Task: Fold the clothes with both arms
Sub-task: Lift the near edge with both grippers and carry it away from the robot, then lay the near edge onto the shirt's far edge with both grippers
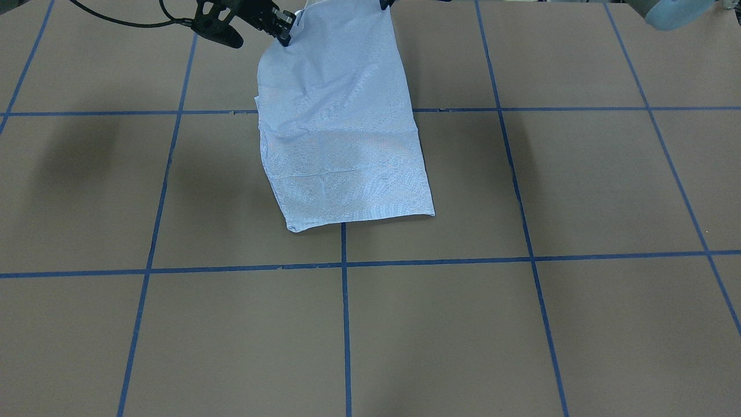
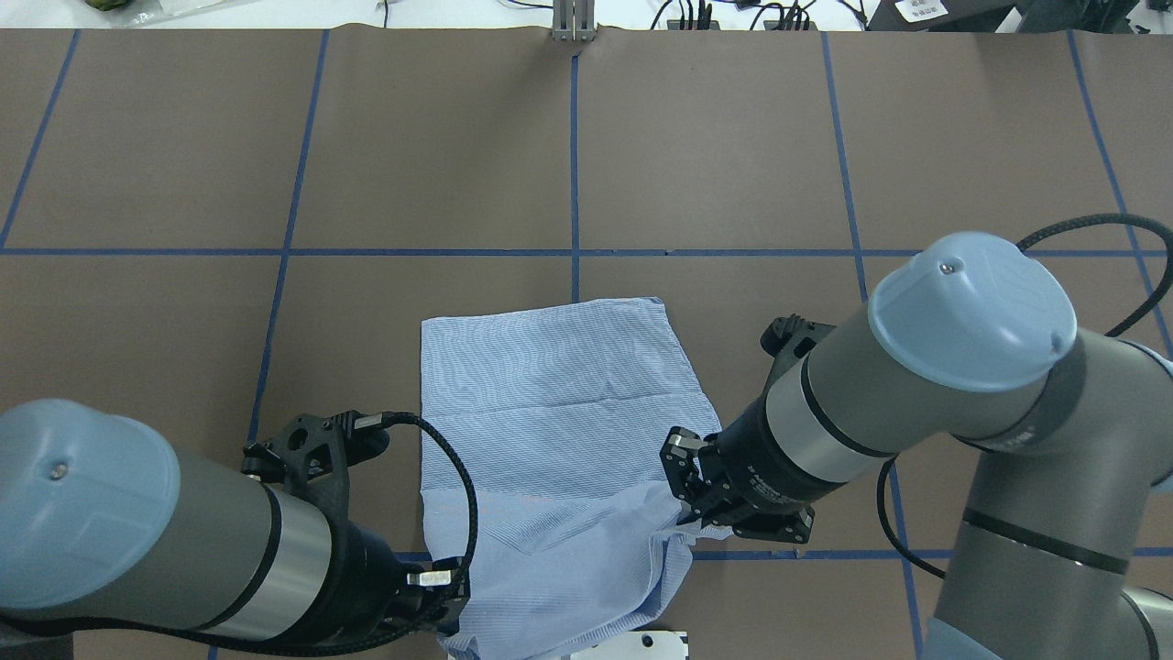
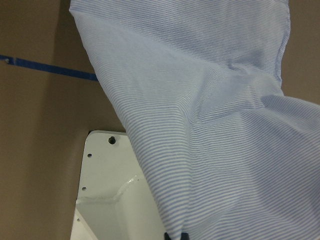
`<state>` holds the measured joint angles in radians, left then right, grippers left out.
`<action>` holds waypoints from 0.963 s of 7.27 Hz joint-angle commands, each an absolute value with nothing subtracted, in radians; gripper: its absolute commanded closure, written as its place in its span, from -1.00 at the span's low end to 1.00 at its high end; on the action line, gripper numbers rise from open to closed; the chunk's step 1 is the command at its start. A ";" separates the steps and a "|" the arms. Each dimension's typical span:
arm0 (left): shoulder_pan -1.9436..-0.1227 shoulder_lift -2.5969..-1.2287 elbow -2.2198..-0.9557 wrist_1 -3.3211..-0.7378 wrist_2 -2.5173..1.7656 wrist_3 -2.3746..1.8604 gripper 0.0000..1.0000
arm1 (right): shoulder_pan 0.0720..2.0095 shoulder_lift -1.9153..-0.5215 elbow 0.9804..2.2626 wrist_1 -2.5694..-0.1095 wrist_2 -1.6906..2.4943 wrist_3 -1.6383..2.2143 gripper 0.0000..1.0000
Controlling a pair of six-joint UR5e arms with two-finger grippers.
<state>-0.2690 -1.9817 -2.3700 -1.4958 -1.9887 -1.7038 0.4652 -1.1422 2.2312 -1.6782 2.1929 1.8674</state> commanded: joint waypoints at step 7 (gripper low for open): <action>-0.512 -1.997 -2.114 -1.672 -2.003 -1.578 1.00 | 0.601 -0.990 1.923 -1.672 2.175 1.641 1.00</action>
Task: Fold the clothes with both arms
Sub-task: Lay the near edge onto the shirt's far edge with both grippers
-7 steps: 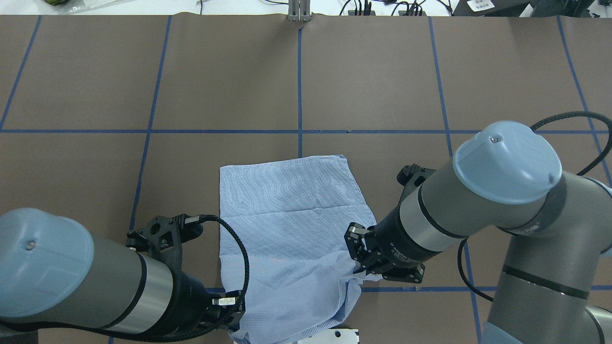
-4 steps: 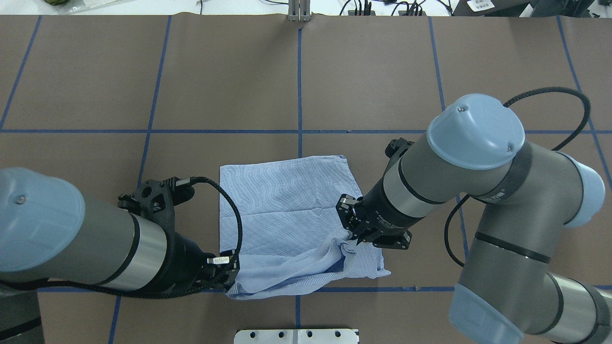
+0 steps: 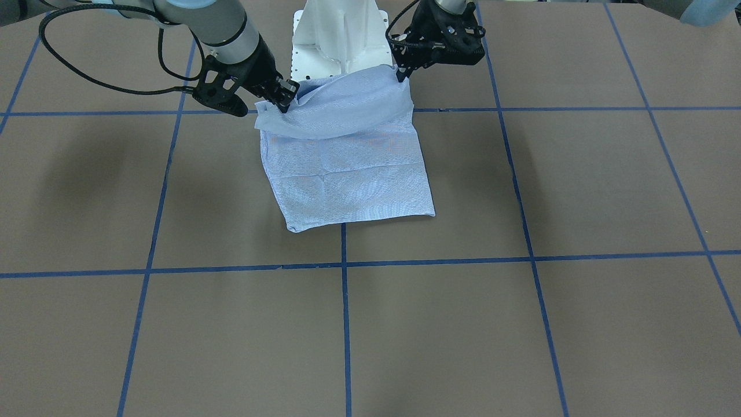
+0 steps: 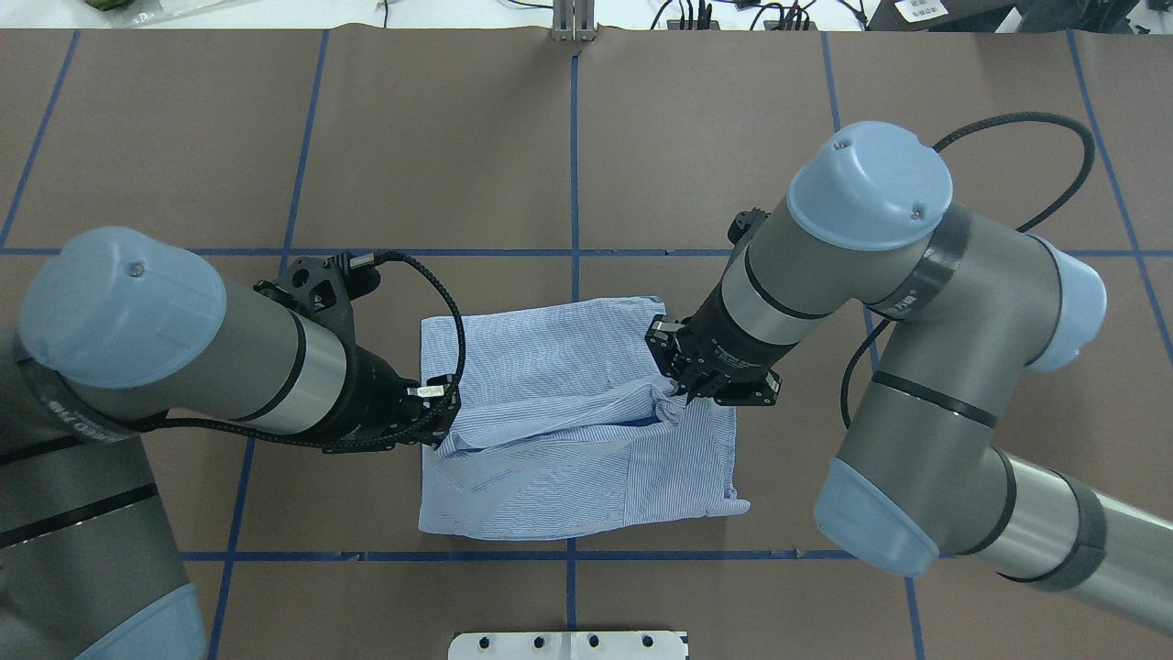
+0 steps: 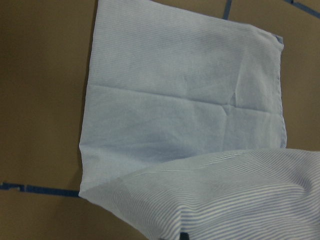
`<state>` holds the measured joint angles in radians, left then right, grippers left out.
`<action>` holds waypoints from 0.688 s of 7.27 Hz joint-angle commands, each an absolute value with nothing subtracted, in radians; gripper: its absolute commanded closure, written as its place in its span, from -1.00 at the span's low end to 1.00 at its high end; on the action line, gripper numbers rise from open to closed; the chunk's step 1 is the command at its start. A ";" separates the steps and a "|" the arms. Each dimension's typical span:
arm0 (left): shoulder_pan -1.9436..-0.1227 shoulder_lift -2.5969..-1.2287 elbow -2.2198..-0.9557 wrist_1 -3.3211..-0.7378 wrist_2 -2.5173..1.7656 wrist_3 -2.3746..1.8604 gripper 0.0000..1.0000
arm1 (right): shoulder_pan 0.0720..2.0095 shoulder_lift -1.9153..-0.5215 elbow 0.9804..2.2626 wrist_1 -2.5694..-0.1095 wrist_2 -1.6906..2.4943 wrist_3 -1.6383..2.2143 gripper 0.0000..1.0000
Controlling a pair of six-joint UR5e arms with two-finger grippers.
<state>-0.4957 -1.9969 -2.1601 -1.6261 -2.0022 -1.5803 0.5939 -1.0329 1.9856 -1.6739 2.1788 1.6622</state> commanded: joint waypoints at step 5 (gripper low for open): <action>-0.567 -1.997 -1.964 -1.784 -2.008 -1.577 1.00 | 0.610 -0.848 1.667 -1.600 2.129 1.578 1.00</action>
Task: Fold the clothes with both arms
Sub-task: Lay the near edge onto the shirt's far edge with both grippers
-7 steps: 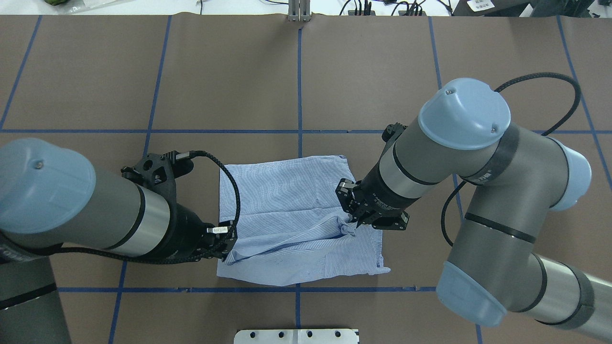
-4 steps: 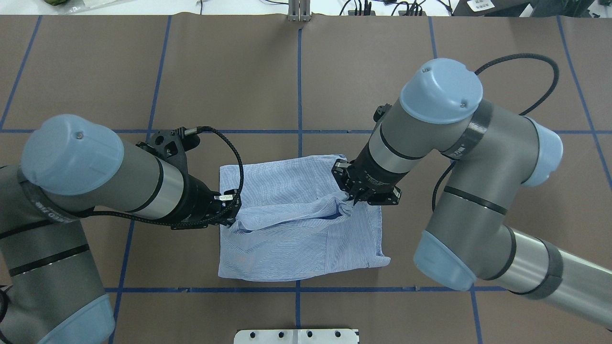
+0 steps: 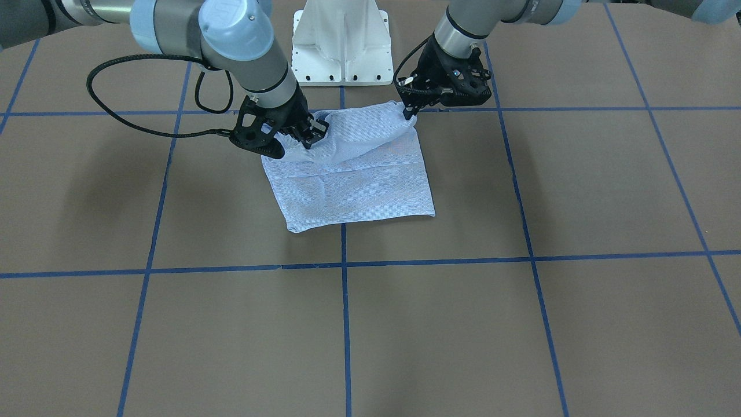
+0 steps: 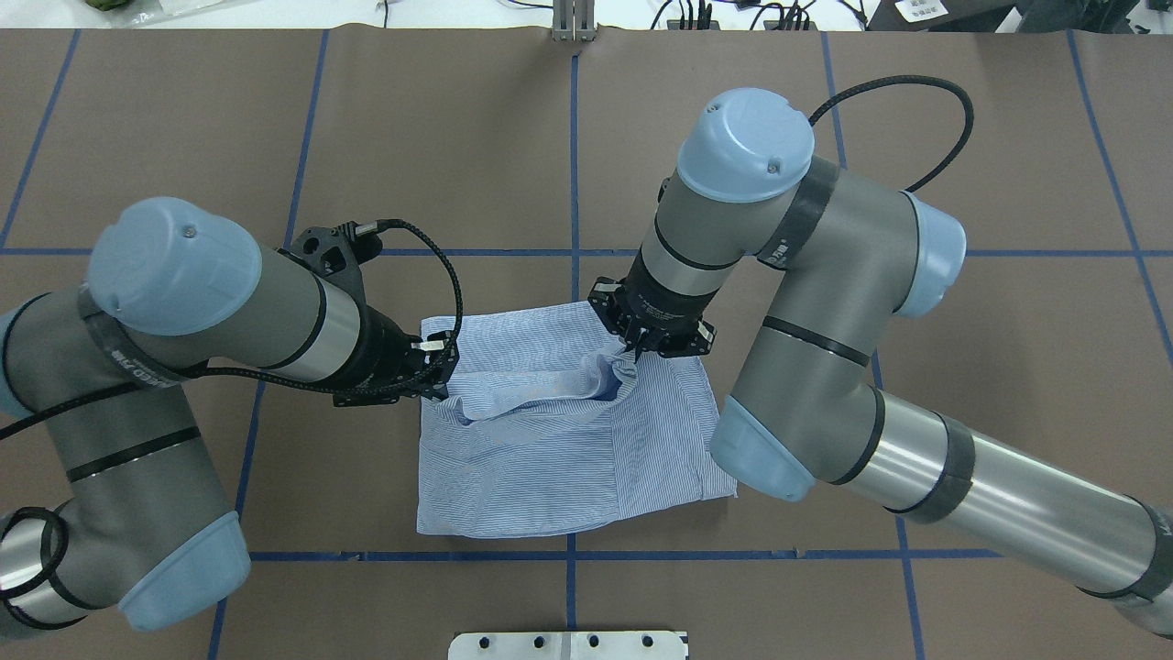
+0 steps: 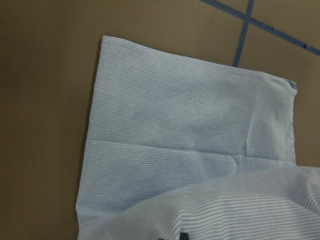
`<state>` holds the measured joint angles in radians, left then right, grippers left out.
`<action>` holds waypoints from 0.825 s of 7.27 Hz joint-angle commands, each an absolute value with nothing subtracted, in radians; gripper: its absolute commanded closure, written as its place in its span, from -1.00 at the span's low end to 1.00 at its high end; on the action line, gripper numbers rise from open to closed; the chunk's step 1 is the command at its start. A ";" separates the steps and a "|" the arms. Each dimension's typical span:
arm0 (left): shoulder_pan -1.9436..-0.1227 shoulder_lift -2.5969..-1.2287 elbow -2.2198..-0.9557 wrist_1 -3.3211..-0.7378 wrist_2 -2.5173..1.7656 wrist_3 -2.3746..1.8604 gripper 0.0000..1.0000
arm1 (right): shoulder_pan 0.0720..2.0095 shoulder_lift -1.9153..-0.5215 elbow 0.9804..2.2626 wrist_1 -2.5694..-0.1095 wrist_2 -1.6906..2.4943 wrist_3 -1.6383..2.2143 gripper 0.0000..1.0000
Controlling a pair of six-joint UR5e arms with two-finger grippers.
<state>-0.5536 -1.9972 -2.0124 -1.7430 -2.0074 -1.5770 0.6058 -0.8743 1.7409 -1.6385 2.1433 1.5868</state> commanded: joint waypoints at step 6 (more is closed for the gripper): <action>-0.612 -2.019 -1.783 -1.943 -2.008 -1.578 1.00 | 0.640 -0.813 1.559 -1.506 2.121 1.555 1.00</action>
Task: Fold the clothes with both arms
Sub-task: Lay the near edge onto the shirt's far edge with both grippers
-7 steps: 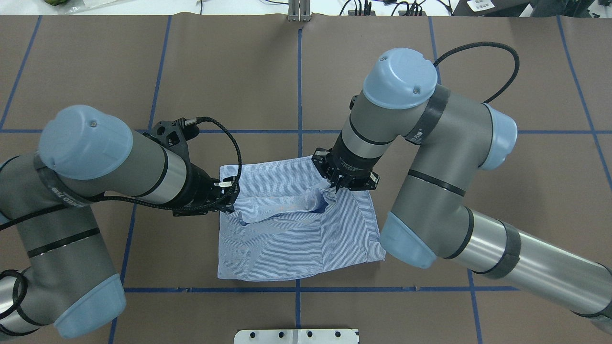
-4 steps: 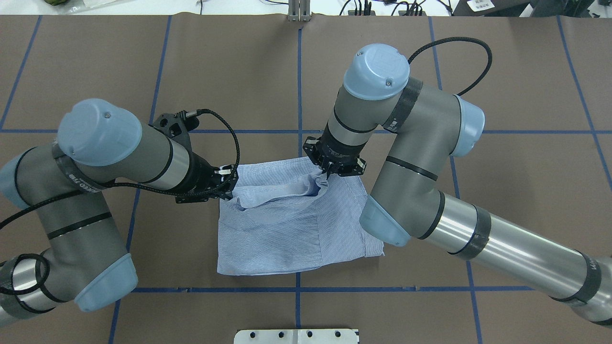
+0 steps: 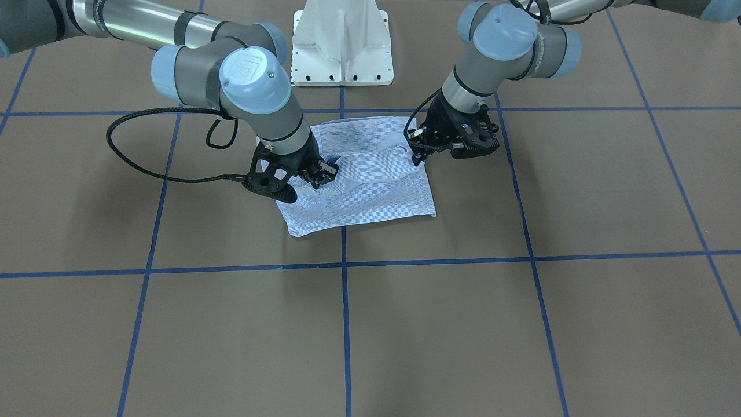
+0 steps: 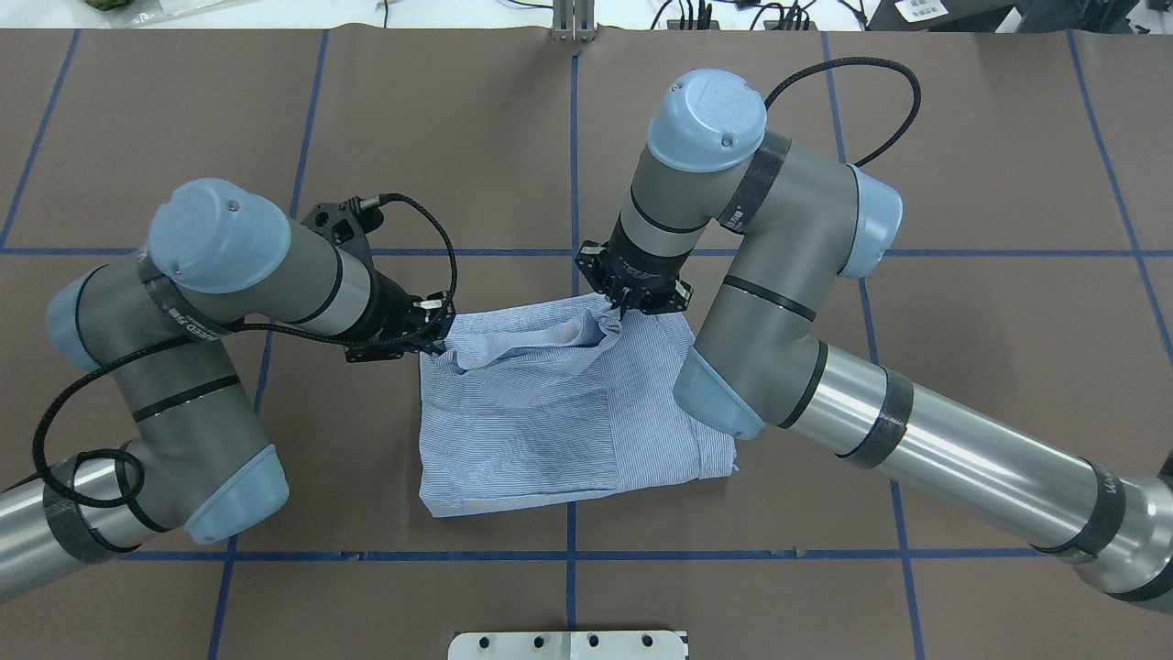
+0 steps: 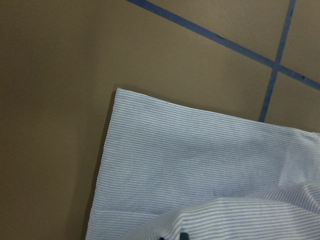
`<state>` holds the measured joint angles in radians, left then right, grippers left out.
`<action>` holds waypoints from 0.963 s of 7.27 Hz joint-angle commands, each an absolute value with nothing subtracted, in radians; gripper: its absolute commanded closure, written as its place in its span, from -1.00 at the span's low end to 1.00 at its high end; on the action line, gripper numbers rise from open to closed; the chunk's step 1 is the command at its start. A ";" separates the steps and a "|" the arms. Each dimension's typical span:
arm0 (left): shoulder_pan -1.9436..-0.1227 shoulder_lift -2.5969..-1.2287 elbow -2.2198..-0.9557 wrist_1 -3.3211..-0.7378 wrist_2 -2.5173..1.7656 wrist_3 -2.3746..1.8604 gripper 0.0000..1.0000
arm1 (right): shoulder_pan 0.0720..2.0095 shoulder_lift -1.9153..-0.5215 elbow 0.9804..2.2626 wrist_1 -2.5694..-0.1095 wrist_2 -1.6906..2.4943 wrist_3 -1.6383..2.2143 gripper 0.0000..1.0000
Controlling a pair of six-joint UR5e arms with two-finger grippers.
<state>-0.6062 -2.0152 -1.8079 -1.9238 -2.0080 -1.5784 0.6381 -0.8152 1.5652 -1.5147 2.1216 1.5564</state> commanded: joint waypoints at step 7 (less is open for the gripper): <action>-0.624 -2.017 -1.773 -1.942 -2.008 -1.577 1.00 | 0.653 -0.813 1.522 -1.505 2.123 1.557 1.00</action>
<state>-0.6237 -2.0173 -1.7744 -1.9421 -2.0080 -1.5769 0.6513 -0.8137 1.5224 -1.5060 2.1225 1.5570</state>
